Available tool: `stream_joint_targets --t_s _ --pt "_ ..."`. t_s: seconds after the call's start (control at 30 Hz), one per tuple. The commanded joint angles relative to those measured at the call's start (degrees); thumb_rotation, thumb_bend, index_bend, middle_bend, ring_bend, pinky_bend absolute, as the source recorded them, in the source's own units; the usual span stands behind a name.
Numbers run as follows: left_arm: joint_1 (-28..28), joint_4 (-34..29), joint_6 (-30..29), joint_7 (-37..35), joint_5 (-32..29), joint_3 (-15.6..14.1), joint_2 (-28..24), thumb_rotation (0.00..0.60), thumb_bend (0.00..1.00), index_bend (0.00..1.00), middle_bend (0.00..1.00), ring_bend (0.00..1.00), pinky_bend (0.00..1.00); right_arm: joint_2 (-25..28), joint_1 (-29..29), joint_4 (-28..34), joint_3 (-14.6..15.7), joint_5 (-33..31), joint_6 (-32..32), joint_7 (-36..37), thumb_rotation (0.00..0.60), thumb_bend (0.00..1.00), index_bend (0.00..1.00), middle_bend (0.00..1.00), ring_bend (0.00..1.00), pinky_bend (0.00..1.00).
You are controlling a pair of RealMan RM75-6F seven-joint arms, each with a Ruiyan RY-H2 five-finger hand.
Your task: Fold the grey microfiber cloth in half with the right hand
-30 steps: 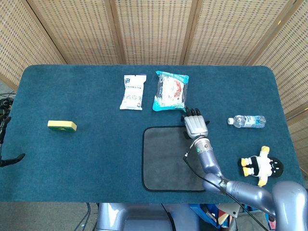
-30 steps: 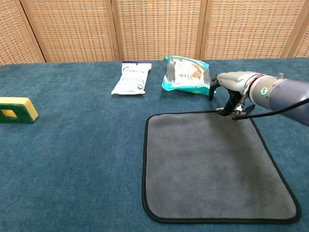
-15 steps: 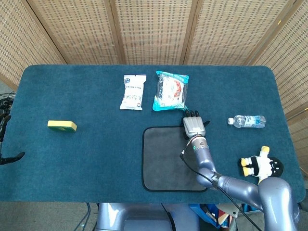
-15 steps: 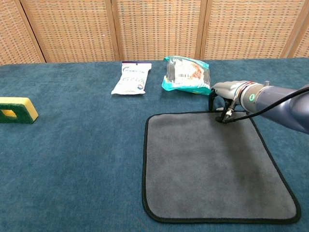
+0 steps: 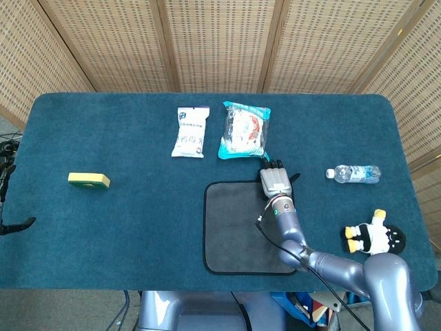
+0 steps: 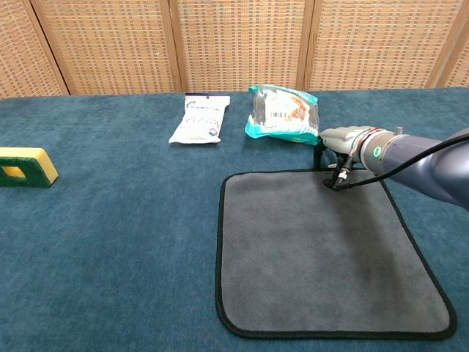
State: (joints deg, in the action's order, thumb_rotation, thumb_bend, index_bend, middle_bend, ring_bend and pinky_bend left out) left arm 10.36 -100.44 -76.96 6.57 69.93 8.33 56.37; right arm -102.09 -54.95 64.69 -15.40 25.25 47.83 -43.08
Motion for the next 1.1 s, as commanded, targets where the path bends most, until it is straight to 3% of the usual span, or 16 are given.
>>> stream_joint_targets --t_s 0.03,0.5,1.1 --pt "0.01 -0.04 -0.02 0.05 0.04 -0.05 -0.01 0.6 0.11 0.0 0.0 0.0 0.0 0.35 0.15 0.45 0.18 0.01 0.1 0.25 0.6 0.5 0.5 0.0 0.0 0.0" --pt "-0.26 -0.32 -0.77 -0.11 0.79 -0.42 -0.08 0.6 0.11 0.0 0.0 0.0 0.0 2.23 1.23 3.84 1.25 2.43 1.74 2.74 0.6 0.51 0.56 0.0 0.0 0.0" --pt "-0.25 -0.28 -0.78 -0.69 0.81 -0.48 -0.32 0.6 0.11 0.0 0.0 0.0 0.0 1.18 1.46 1.89 1.45 5.69 2.94 4.92 0.6 0.51 0.62 0.0 0.0 0.0"
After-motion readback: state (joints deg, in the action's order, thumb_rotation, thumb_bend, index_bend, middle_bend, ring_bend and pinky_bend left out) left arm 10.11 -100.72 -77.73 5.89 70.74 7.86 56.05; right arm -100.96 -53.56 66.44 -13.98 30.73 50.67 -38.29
